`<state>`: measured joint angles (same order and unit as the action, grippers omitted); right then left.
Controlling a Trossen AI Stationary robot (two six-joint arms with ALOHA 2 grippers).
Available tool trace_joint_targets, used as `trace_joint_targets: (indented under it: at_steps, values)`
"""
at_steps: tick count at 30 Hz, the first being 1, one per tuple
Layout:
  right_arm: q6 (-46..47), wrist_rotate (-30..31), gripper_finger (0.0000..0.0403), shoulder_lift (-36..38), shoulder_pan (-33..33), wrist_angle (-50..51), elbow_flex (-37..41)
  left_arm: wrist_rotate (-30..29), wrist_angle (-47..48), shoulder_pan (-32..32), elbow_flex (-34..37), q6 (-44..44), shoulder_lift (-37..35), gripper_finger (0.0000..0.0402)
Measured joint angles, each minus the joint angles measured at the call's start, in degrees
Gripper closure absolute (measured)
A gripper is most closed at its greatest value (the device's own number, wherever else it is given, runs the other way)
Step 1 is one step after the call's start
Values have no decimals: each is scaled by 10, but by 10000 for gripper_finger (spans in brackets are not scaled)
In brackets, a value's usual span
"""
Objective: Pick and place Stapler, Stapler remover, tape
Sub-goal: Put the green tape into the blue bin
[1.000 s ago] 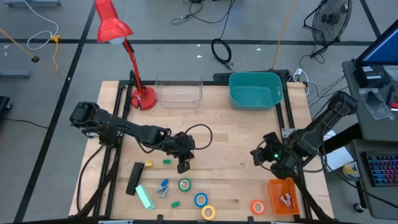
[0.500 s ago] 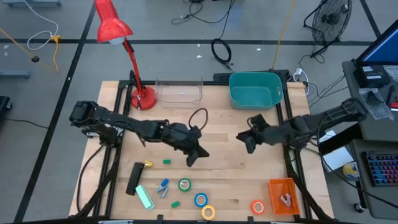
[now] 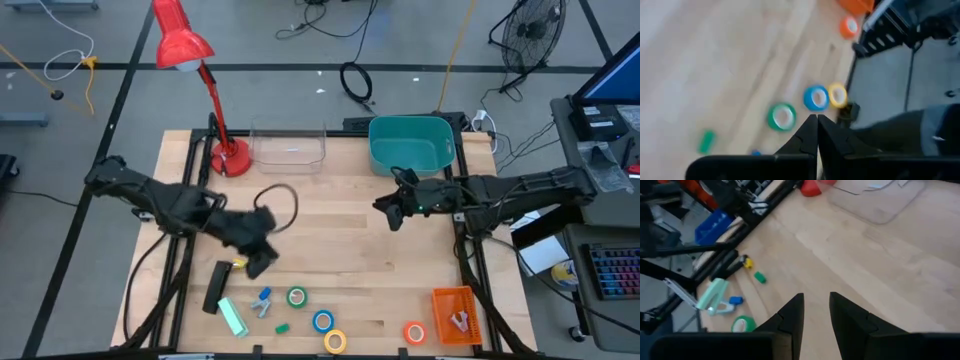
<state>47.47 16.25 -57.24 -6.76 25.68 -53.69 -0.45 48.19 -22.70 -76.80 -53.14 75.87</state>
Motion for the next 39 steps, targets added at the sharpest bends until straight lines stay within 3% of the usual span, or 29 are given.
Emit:
trace_joint_targets:
  at_steps: [3, 7, 13, 25, 35, 39]
  values:
    - [-2, -1, 314, -8, 4, -2, 0, -3, 65, -53, 7, -73, 0, 385]
    - [-3, -1, 314, -17, 4, -8, 0, -9, 84, -112, 16, -156, 13, 384]
    - [-6, -1, 314, -26, 4, -12, 0, -7, 129, -162, 18, -220, 54, 370]
    - [-10, 0, 314, -27, 4, -10, 0, 45, 131, -176, 18, -205, 190, 231]
    - [-17, 1, 314, -27, 4, -10, 0, 13, 115, -186, 18, -223, 231, 218]
    - [-18, 1, 314, -27, 4, -10, 0, 27, 52, -173, 45, -225, 231, 218]
